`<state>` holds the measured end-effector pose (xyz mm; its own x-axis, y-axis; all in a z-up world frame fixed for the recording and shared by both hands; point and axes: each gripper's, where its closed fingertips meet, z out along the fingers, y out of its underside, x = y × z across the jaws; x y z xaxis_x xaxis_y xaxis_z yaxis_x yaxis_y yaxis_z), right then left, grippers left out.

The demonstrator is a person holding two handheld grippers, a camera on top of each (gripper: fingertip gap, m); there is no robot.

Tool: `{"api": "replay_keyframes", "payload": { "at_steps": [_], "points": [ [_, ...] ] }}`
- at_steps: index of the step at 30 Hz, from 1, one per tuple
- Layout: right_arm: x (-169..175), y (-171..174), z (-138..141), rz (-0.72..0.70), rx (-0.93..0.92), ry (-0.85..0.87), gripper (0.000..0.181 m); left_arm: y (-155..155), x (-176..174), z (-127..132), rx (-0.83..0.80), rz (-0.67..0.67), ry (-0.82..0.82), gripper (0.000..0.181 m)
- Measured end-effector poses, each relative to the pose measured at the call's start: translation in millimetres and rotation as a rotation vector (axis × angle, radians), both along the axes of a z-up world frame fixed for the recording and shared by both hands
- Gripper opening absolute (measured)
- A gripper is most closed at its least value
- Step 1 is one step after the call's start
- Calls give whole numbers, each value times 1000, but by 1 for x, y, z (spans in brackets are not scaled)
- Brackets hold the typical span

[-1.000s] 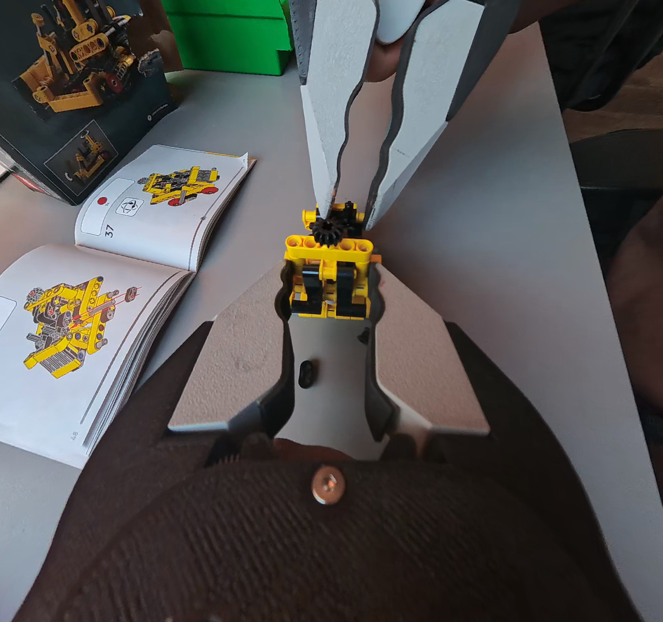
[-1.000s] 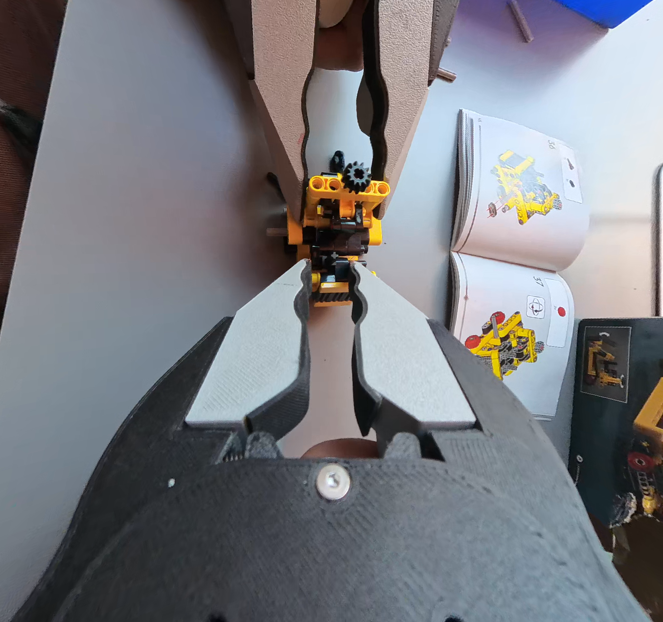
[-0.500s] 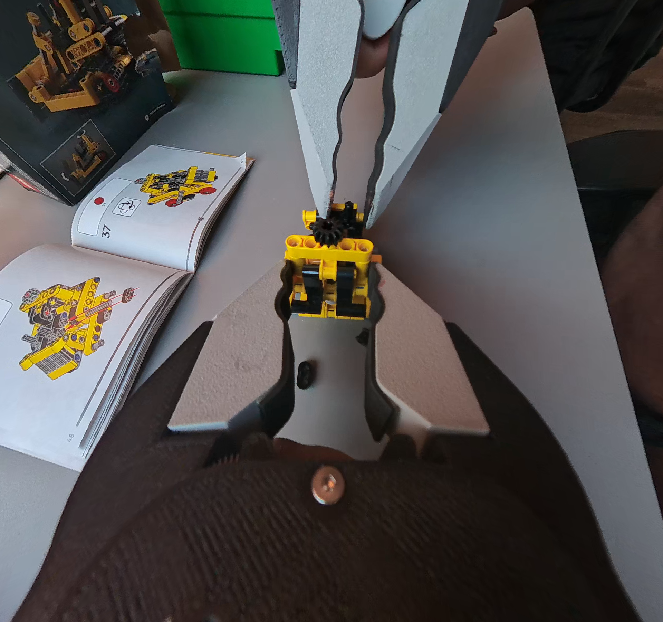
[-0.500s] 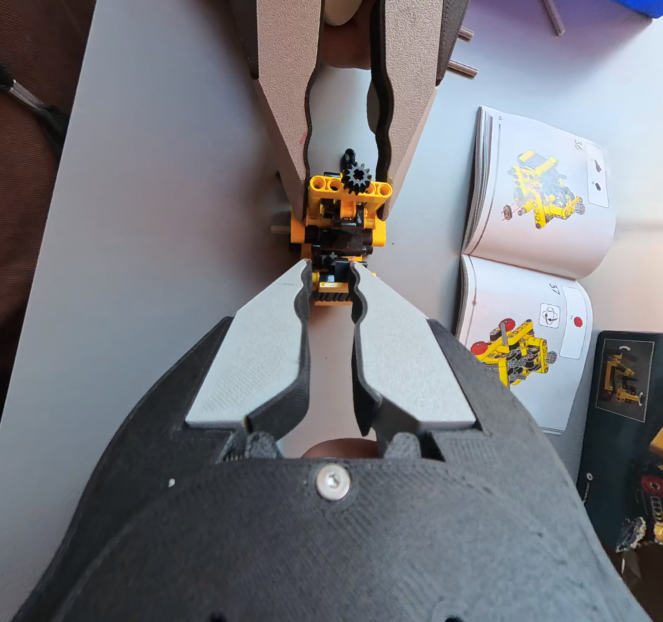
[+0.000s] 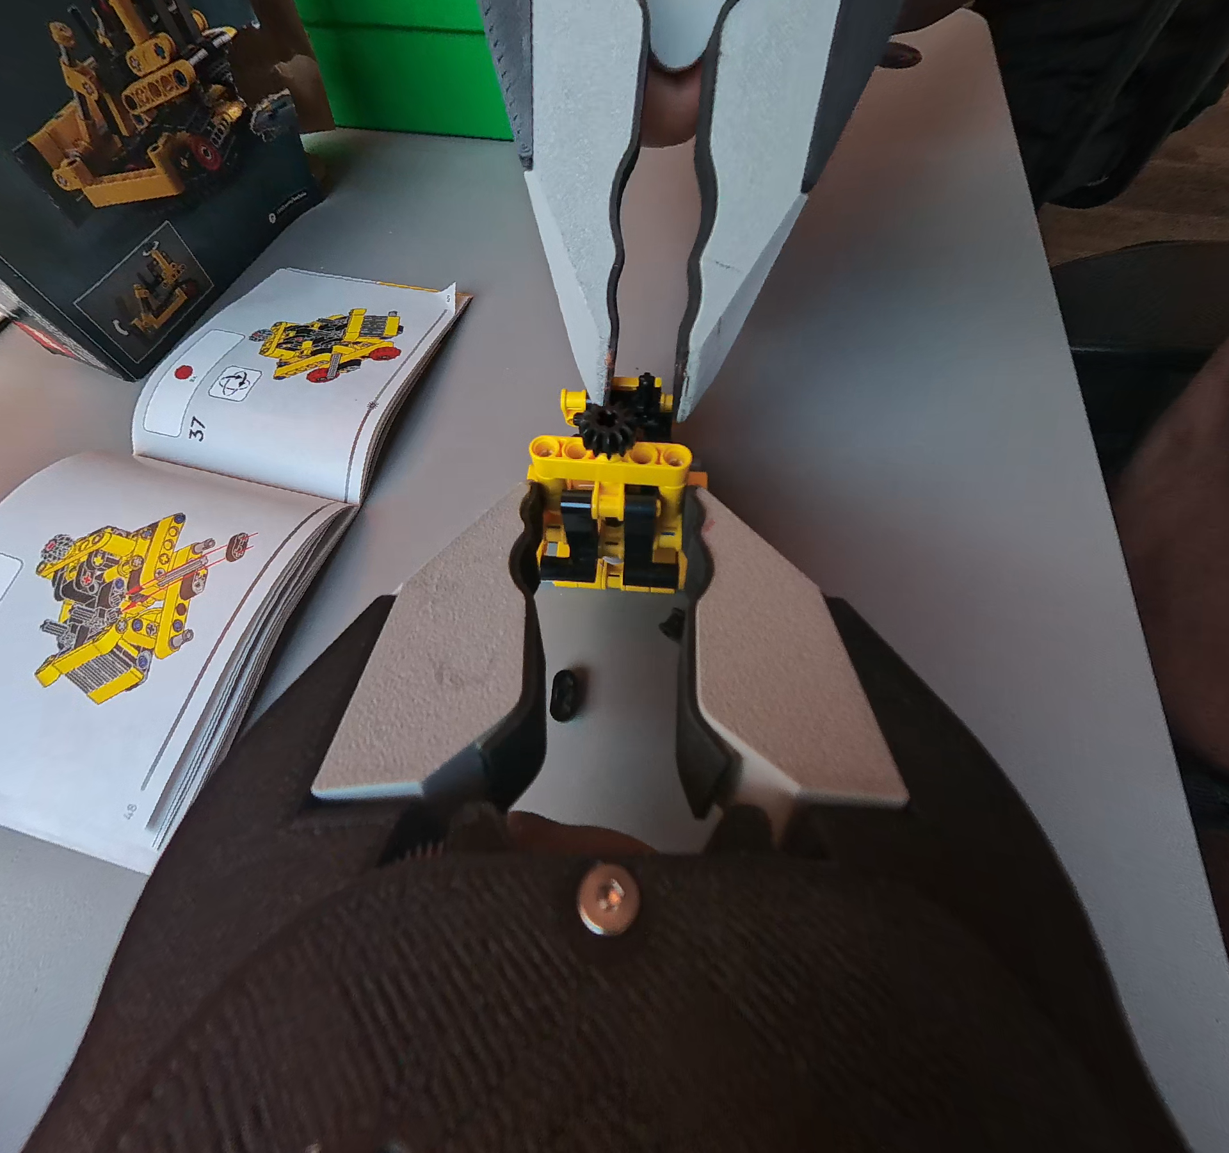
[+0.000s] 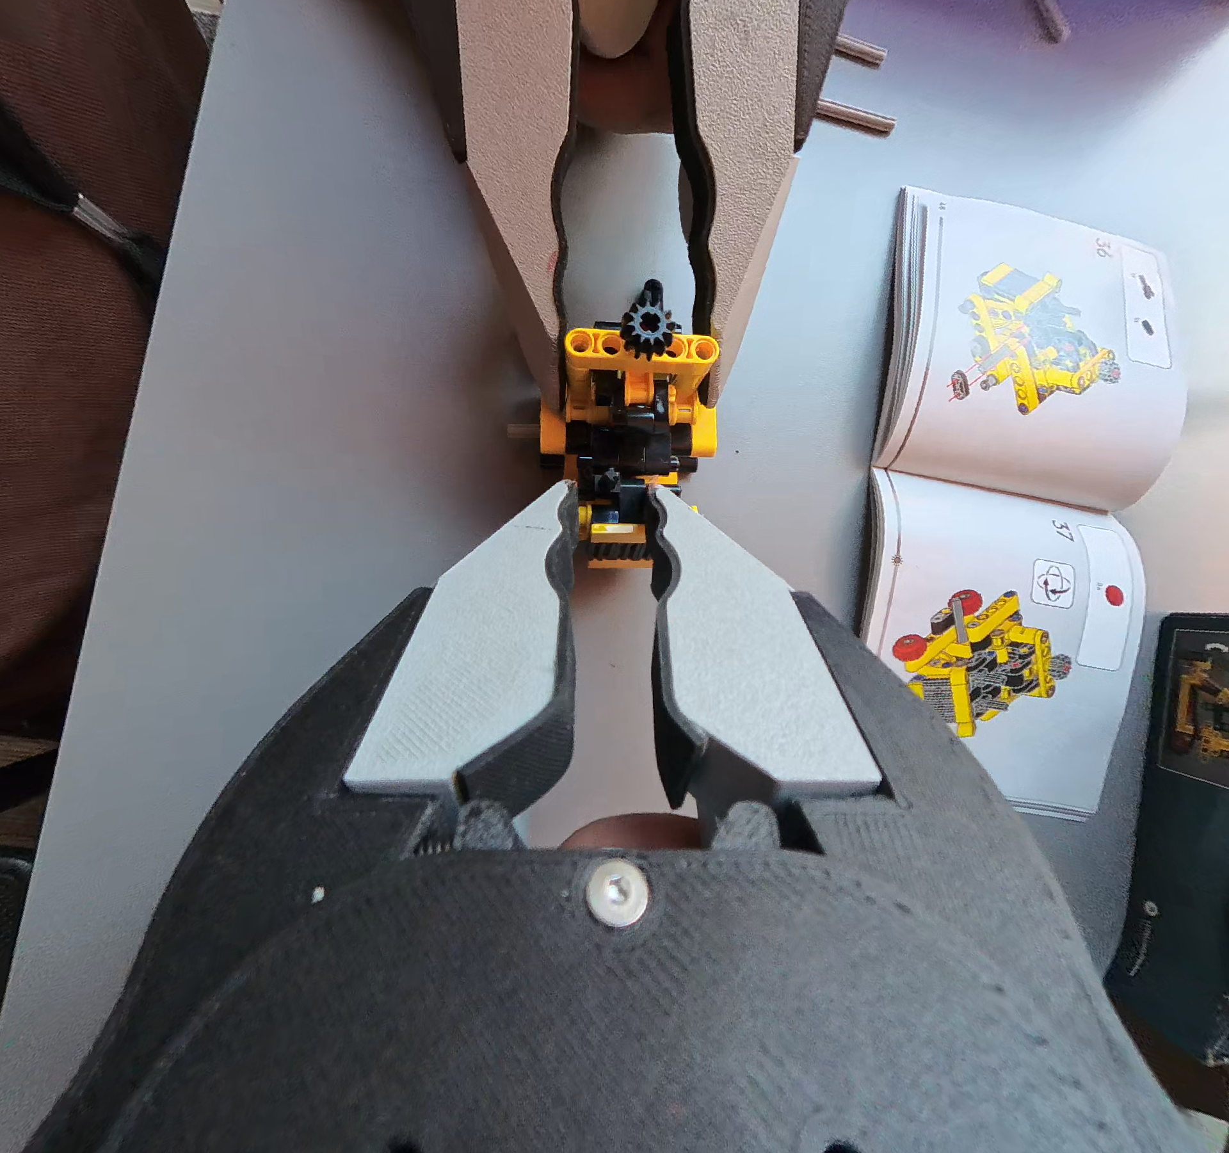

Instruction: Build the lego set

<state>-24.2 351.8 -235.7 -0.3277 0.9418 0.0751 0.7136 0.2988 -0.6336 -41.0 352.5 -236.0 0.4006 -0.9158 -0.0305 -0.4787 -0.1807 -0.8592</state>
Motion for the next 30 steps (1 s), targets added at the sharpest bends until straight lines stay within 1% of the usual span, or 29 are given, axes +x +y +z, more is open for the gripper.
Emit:
{"api": "replay_keyframes", "payload": {
  "at_steps": [1,4,12,17,23,30],
  "points": [
    [0,0,0,-4,-12,-1,16,0,0,0,-1,1,0,40],
    [0,0,0,-8,-25,-4,16,0,0,0,-2,2,-1,40],
    [0,0,-1,24,33,-26,16,0,0,0,-1,2,-1,40],
    [0,0,0,42,20,-9,15,0,0,0,-1,5,0,40],
    [1,0,-1,74,72,-21,15,1,1,0,8,8,4,39],
    [1,0,-1,88,35,-14,15,0,1,0,8,5,4,39]
  ]
}}
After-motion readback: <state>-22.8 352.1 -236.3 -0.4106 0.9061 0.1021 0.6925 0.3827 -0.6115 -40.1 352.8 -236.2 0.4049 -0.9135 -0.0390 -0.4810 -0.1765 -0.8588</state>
